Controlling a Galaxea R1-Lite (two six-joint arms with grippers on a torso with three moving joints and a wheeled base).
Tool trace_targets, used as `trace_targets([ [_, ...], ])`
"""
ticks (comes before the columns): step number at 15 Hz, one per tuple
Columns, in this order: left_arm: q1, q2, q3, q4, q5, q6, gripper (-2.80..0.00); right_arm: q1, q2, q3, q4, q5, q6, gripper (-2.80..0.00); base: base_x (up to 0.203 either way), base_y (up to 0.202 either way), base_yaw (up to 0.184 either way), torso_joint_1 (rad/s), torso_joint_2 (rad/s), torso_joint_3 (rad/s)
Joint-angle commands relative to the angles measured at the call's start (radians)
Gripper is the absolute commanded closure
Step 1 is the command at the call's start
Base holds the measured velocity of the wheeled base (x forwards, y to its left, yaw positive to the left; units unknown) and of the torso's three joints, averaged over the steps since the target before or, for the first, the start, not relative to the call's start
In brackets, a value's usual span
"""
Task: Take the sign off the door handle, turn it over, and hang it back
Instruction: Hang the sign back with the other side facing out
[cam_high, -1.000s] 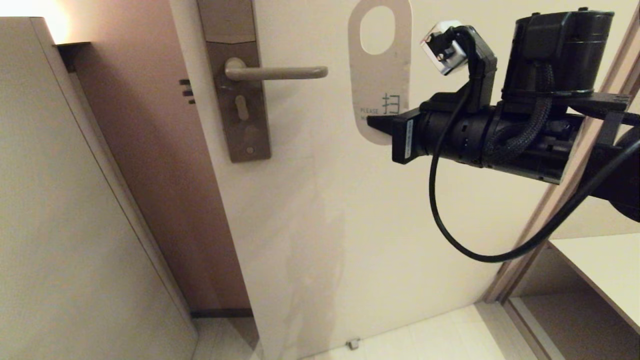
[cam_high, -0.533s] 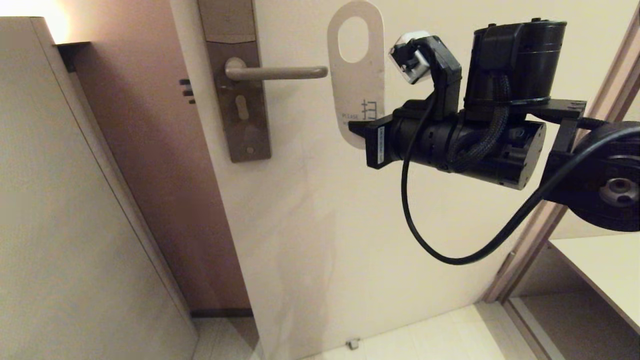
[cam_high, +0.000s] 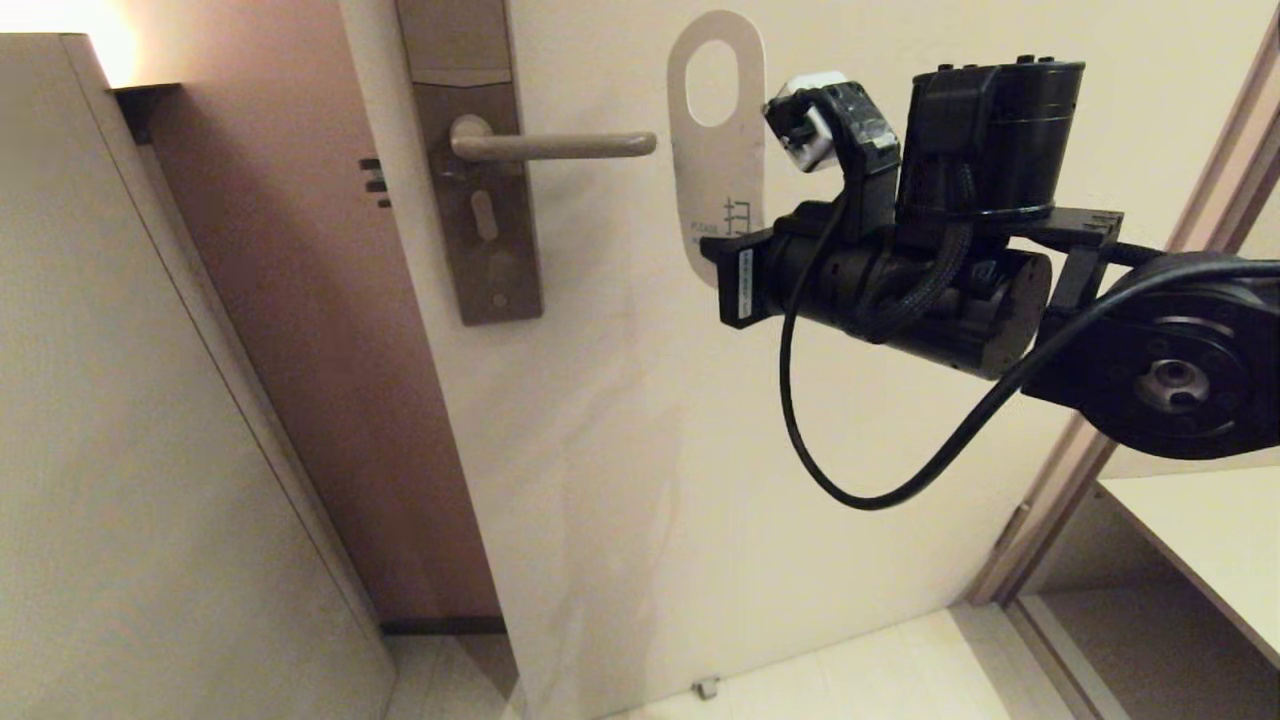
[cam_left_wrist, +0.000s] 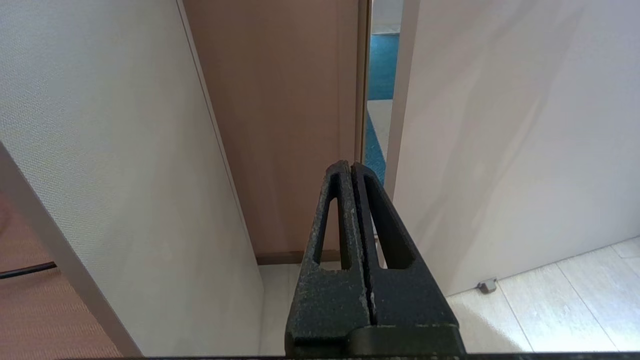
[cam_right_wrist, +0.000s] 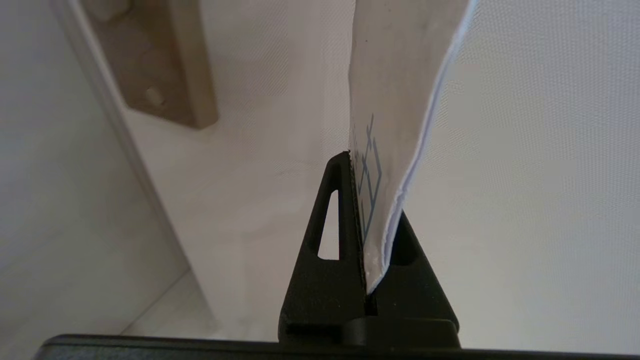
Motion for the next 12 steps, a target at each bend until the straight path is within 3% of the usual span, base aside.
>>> trace_targets([
  [1, 0.000, 0.001, 0.000, 0.000, 0.000, 0.000, 0.00, 0.005, 0.008, 0.000, -0.004, -0.011, -0.001, 0.00, 0.000, 0.000, 0.000, 0.000, 0.00, 0.000],
  [12, 0.000, 0.001, 0.000, 0.000, 0.000, 0.000, 0.00, 0.043, 0.073, -0.010, -0.063, -0.118, -0.001, 0.00, 0.000, 0.000, 0.000, 0.000, 0.00, 0.000],
])
